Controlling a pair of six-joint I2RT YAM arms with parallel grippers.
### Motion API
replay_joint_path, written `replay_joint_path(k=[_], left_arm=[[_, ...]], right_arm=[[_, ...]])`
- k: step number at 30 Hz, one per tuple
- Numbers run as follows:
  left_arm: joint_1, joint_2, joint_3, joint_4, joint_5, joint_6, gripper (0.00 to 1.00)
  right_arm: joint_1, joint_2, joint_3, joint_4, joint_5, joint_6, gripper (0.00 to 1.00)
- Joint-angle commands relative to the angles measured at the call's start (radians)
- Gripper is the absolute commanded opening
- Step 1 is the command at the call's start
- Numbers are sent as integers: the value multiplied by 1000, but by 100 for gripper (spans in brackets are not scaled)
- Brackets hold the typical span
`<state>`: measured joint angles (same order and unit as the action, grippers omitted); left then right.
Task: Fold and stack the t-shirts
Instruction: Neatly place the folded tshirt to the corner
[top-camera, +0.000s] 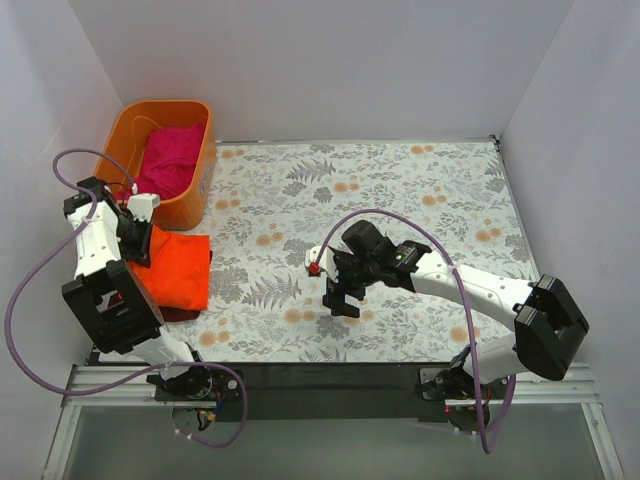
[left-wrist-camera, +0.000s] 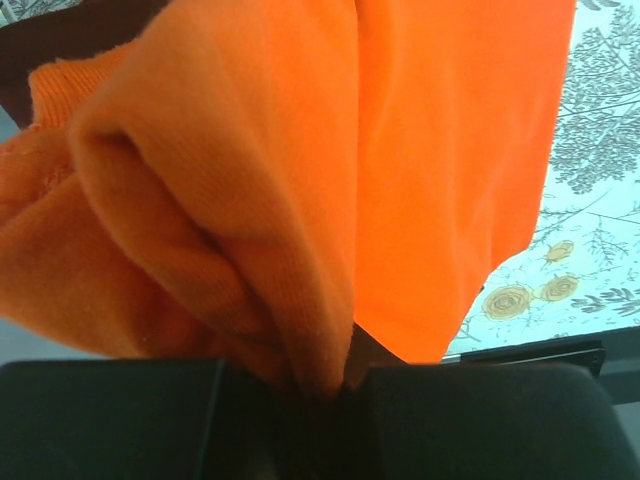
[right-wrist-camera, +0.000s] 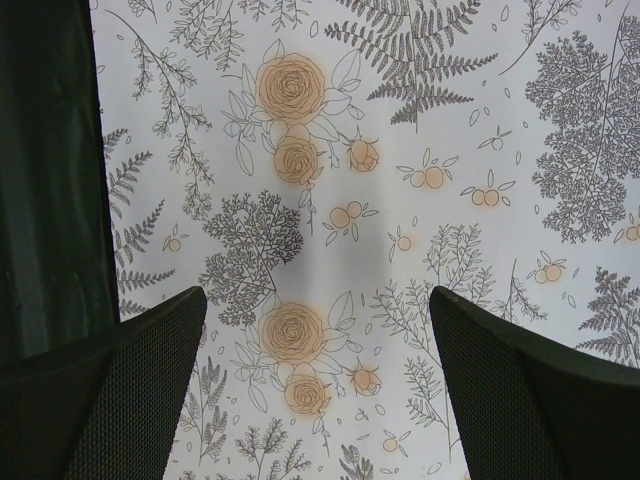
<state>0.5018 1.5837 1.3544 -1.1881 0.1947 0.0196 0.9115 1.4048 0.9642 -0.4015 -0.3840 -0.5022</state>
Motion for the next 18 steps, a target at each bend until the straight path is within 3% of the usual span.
replay_joint_path(k=[1, 18], left_arm=[[11, 1, 9, 38, -31, 55, 0], [35, 38, -72, 211, -126, 118, 0]], right_arm=[[-2, -20, -4, 3, 5, -12, 98], [-2, -13, 5, -5, 8, -18, 98]])
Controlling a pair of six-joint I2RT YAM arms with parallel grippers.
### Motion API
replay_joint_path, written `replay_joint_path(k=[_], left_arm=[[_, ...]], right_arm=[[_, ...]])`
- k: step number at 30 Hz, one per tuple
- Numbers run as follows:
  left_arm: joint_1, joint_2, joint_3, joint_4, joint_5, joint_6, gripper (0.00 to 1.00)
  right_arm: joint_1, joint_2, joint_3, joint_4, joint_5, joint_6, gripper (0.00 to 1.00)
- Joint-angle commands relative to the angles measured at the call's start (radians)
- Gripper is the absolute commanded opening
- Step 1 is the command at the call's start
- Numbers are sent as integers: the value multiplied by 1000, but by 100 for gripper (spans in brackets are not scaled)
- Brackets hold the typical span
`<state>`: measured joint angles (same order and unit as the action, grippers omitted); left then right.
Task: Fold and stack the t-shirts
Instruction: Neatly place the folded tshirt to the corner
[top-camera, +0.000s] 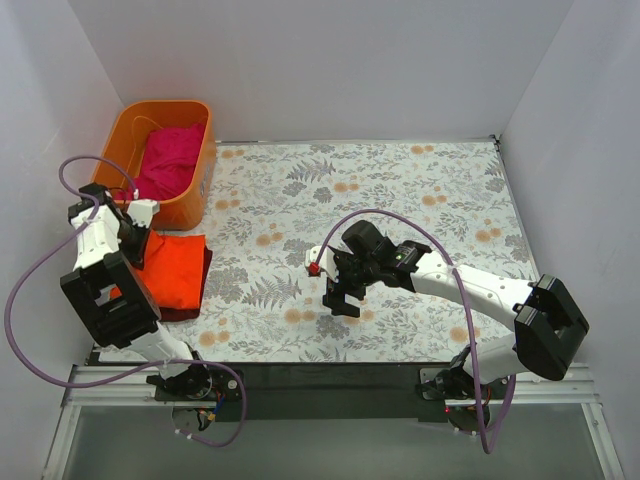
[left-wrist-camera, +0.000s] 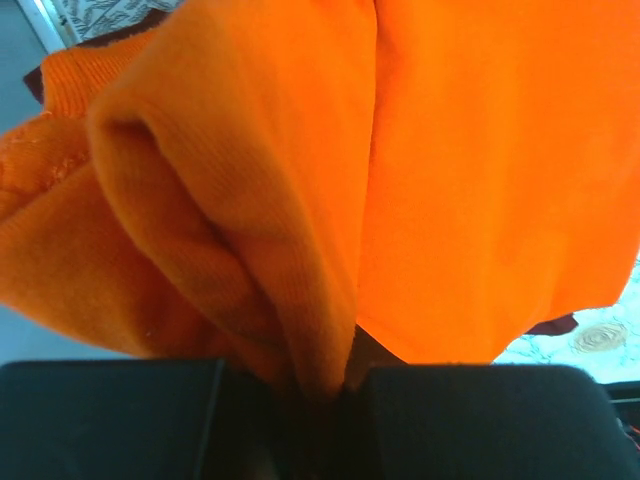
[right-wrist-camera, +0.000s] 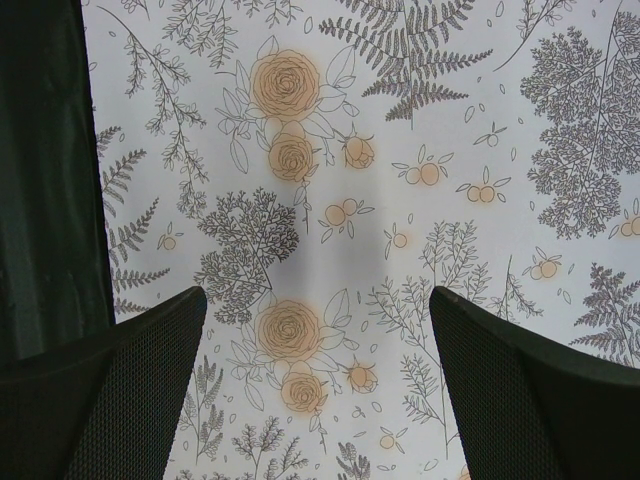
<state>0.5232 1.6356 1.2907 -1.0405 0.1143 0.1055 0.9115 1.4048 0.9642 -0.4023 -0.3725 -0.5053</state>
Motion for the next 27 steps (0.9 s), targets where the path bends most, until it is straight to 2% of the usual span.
replay_joint_path(k=[1, 7, 10, 11, 14, 15, 16, 18, 25, 27], left_arm=[[17, -11, -11, 74, -47, 34, 0], [17, 0, -21, 97, -64, 46, 0], [20, -5, -11, 89, -65, 48, 13], [18, -6, -7, 89, -67, 48, 22], [26, -26, 4, 80, -76, 51, 35], [27, -33, 7, 79, -80, 63, 44], [31, -43, 10, 79, -85, 69, 48], [44, -52, 19, 88, -102, 89, 52], [61, -105, 107, 66, -102, 120, 53], [61, -118, 116, 56, -149, 111, 54]], right_arm=[[-2, -10, 7, -6, -5, -15, 98], [-2, -7, 7, -6, -3, -16, 98], [-3, -7, 10, -6, -5, -16, 98], [-2, -6, 10, -9, -5, -16, 98], [-2, -4, 15, -9, -5, -19, 99], [-2, -4, 16, -9, -5, -21, 98], [-2, -3, 16, -10, -5, -22, 98], [-2, -3, 19, -12, -5, -27, 98], [-2, -9, 25, -12, 0, -41, 98], [-2, -10, 28, -15, 4, -42, 98]])
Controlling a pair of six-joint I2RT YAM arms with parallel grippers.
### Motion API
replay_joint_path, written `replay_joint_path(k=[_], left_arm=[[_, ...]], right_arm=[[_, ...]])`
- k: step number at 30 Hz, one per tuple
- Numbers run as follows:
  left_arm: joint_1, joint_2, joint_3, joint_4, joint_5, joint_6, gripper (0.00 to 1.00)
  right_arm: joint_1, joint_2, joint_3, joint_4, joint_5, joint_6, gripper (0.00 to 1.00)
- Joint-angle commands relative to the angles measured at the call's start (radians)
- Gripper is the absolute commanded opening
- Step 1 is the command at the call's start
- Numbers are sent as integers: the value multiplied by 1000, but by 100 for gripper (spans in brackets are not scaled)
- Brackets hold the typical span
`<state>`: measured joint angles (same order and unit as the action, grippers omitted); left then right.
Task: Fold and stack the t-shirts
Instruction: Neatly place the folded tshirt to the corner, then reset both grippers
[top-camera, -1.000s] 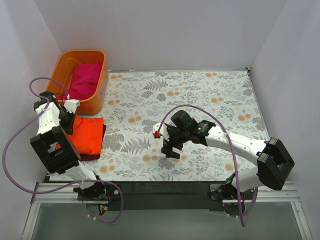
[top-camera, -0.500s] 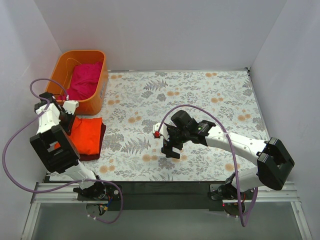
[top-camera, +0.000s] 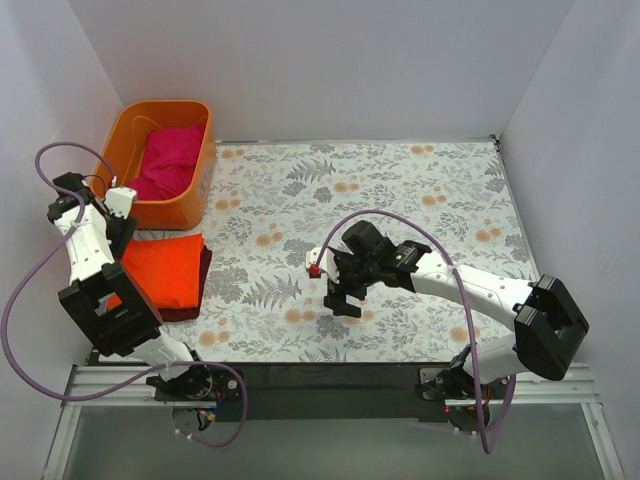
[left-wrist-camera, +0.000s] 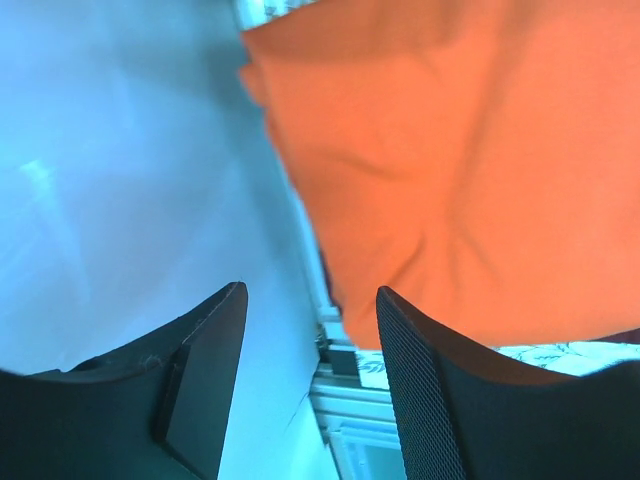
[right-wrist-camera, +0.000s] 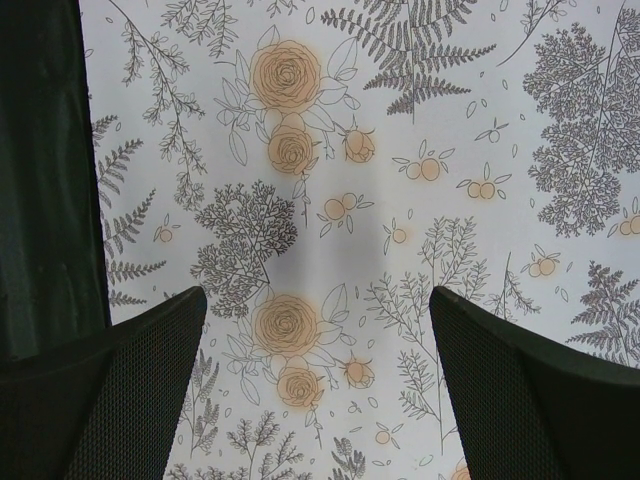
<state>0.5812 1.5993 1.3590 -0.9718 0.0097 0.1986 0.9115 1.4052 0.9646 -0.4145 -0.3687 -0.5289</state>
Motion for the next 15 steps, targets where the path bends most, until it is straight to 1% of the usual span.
replay_joint_path(k=[1, 3, 4, 6, 9, 10, 11, 12, 13, 14, 15], left_arm=[[3, -87, 66, -39, -48, 10, 53], [3, -102, 101, -82, -15, -4, 53], [-3, -104, 132, -137, 63, -11, 53], [-27, -104, 227, -223, 119, -60, 54], [-148, -108, 305, -266, 134, -160, 54], [-229, -114, 322, -266, 138, -181, 54], [-277, -116, 356, -262, 136, -250, 55], [-376, -105, 374, -265, 130, -283, 56], [-423, -90, 402, -269, 125, -316, 56], [-466, -67, 469, -277, 136, -362, 56], [-541, -37, 515, -295, 150, -426, 56]], right_arm=[[-3, -11, 32, -6, 4, -19, 98], [-10, -15, 48, -9, 4, -13, 99], [-23, -18, 54, -9, 4, 1, 98], [-45, -26, 80, -10, -6, 16, 98], [-103, -32, 132, -15, -7, 58, 98], [-115, -35, 146, -18, -21, 91, 98], [-129, -40, 158, -23, -27, 108, 98], [-157, -49, 177, -24, -30, 119, 98], [-172, -57, 186, -26, -32, 131, 98], [-186, -66, 192, -26, -29, 144, 98], [-225, -78, 207, -26, -27, 151, 98]])
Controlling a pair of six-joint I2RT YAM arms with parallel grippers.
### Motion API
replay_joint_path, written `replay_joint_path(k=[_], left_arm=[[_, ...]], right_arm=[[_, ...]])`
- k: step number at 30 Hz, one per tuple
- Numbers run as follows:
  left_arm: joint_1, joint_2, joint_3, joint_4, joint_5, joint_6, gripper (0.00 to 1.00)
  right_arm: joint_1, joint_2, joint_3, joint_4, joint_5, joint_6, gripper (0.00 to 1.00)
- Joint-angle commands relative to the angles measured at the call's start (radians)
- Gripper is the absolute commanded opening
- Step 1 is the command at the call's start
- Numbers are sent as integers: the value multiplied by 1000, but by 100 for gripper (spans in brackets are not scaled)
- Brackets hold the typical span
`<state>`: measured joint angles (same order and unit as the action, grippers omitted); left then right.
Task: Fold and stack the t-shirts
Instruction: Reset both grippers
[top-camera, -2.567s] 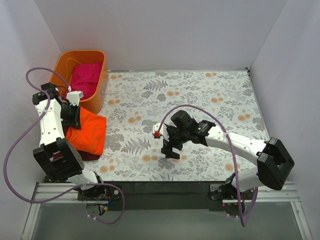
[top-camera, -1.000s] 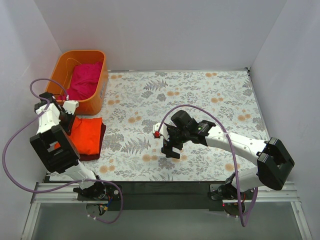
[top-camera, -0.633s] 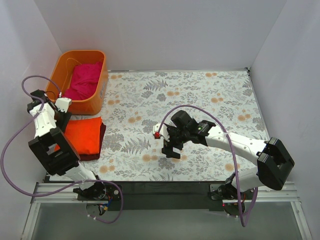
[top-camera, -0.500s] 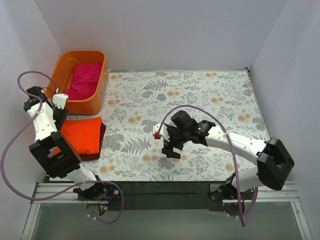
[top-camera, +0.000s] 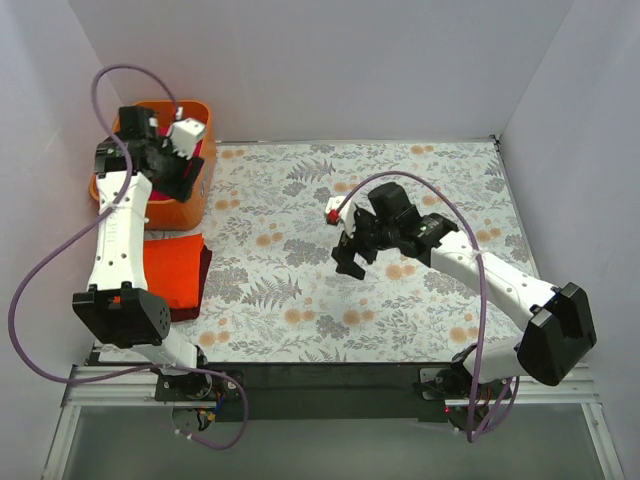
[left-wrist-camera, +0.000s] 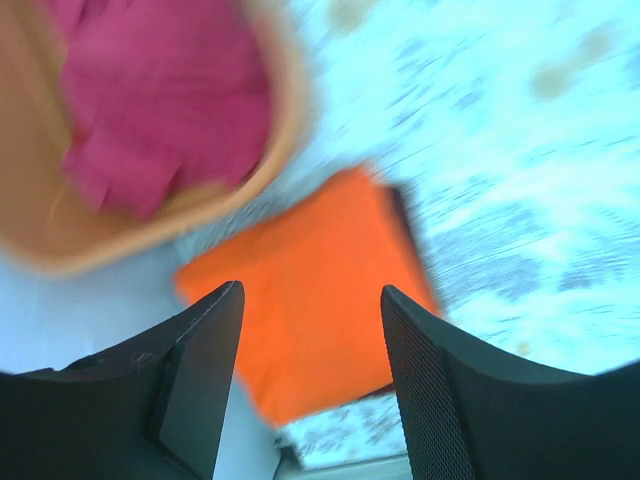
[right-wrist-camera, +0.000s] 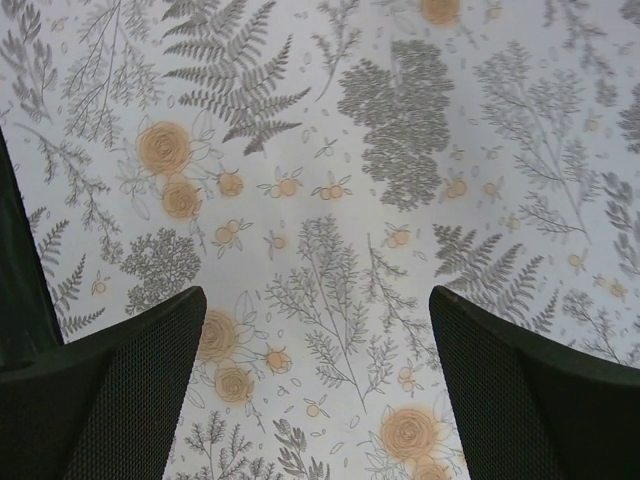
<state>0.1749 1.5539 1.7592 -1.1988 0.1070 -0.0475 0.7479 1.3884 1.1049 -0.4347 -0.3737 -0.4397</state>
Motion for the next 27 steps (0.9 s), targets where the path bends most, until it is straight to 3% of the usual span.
replay_joint_path(k=[1, 7, 8, 10, 12, 15, 17, 21, 27], left_arm=[[-161, 71, 153, -71, 63, -218, 56], [-438, 233, 292, 45, 77, -374, 58], [-462, 268, 305, 59, 94, -393, 59], [-518, 297, 307, 120, 121, -461, 72], [-541, 327, 290, 178, 138, -505, 73], [-561, 319, 174, 270, 200, -586, 75], [-566, 289, 26, 332, 220, -612, 82], [-581, 201, -200, 461, 209, -632, 83], [-583, 60, -435, 551, 212, -701, 84]], right_arm=[[-83, -69, 75, -7, -18, 68, 99], [-264, -101, 110, -19, 4, 105, 98], [-292, -103, 110, -21, 4, 113, 98], [-381, -109, 110, -24, -7, 151, 98], [-470, -120, 96, -30, -14, 170, 98], [-565, -140, 53, -50, -16, 171, 99], [-593, -160, 12, -64, -10, 164, 99], [-631, -261, -156, -62, 18, 130, 99], [-683, -362, -258, -71, 15, 118, 98]])
